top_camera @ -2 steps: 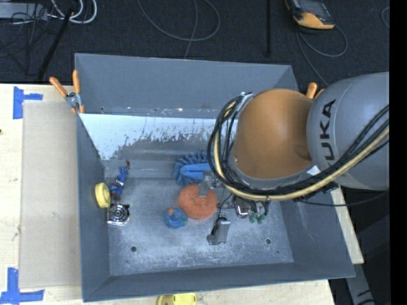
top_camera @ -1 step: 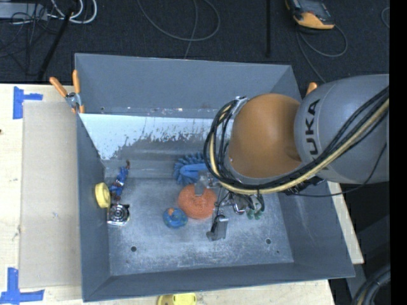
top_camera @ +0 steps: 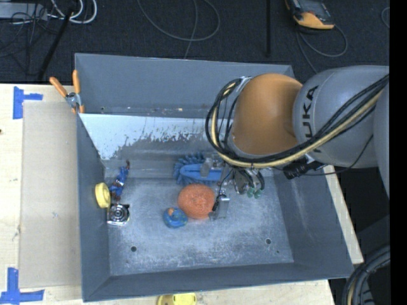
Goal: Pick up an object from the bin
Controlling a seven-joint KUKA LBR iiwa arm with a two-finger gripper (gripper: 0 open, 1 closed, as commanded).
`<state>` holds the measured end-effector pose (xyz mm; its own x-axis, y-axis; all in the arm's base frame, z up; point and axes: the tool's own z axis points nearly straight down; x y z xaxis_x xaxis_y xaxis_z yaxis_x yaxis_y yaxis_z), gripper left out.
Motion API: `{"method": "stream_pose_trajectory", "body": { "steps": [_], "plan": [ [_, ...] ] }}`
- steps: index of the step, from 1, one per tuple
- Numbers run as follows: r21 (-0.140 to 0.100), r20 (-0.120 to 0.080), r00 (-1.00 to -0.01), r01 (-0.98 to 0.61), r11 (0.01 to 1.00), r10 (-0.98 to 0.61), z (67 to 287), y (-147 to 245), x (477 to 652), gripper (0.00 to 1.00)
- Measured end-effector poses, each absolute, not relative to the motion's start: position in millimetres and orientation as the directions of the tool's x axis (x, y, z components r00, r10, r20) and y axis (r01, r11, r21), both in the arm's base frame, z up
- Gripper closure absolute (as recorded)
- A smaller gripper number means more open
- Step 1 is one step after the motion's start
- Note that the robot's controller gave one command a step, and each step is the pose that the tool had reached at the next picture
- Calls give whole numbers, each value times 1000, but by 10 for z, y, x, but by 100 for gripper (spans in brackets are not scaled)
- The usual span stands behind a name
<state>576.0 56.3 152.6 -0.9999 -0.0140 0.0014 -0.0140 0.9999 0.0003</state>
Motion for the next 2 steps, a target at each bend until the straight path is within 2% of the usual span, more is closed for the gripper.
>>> {"method": "stream_pose_trajectory", "body": {
  "steps": [1, 2],
  "plan": [
    [0, -1, -978, -209, 978, -209, 1328, 523, 5830, 0],
    [1, -1, -1000, 26, 1000, 26, 894, 425, 5778, 0]
  ]
}}
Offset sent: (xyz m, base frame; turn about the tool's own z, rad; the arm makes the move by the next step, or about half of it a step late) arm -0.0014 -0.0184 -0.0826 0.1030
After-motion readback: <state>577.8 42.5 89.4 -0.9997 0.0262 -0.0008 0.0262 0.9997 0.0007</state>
